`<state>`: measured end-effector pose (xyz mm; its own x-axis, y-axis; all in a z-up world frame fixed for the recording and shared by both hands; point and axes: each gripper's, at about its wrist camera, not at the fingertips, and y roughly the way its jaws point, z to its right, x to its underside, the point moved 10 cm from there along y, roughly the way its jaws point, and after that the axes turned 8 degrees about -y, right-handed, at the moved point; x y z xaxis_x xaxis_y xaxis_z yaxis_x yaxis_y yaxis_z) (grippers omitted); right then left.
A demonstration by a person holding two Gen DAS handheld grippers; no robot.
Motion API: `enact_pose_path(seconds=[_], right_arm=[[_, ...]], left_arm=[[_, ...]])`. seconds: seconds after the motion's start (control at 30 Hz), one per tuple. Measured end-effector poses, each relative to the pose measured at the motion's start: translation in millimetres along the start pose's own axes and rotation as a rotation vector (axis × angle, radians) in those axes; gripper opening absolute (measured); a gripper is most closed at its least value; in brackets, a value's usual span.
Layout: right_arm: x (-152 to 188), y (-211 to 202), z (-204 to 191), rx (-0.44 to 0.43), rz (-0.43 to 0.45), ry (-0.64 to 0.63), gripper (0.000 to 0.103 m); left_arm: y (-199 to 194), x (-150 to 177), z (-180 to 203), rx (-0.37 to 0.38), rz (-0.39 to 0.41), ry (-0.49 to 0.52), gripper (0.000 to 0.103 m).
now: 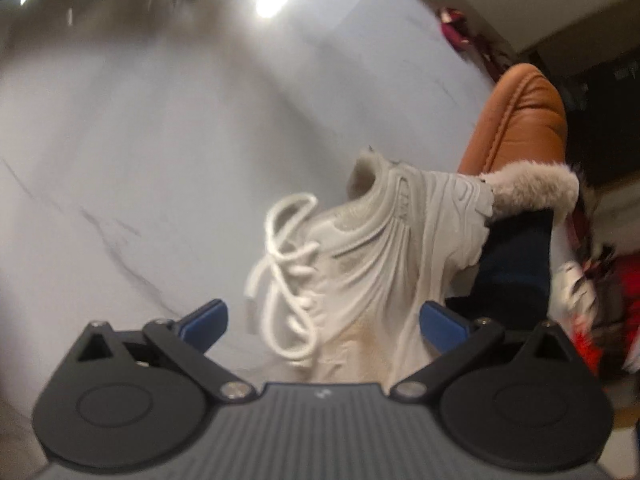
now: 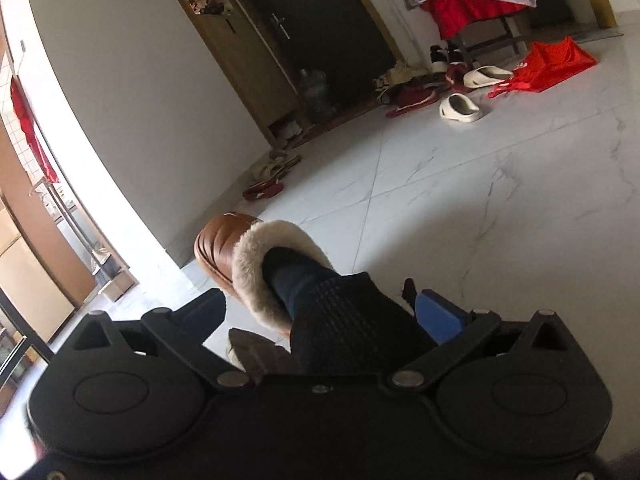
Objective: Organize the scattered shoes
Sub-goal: 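Move the left gripper to the second white sneaker by the brown boot and grasp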
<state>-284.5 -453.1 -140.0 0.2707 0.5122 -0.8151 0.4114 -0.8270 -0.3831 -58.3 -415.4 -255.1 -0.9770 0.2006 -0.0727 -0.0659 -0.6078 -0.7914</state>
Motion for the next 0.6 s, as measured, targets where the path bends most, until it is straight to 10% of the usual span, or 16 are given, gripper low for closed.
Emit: enact_pose_path(seconds=[0.3, 0.6], right_arm=[[0.9, 5.8, 10.4, -0.023, -0.065, 0.104, 0.103], [4.8, 9.4, 9.5, -0.044, -0.097, 0.137, 0.103]], left_arm=[[12.1, 8.7, 42.1, 0.034, 0.050, 0.189, 0.102], [41.4, 20.3, 35.9, -0.238, -0.035, 0.339, 0.102]])
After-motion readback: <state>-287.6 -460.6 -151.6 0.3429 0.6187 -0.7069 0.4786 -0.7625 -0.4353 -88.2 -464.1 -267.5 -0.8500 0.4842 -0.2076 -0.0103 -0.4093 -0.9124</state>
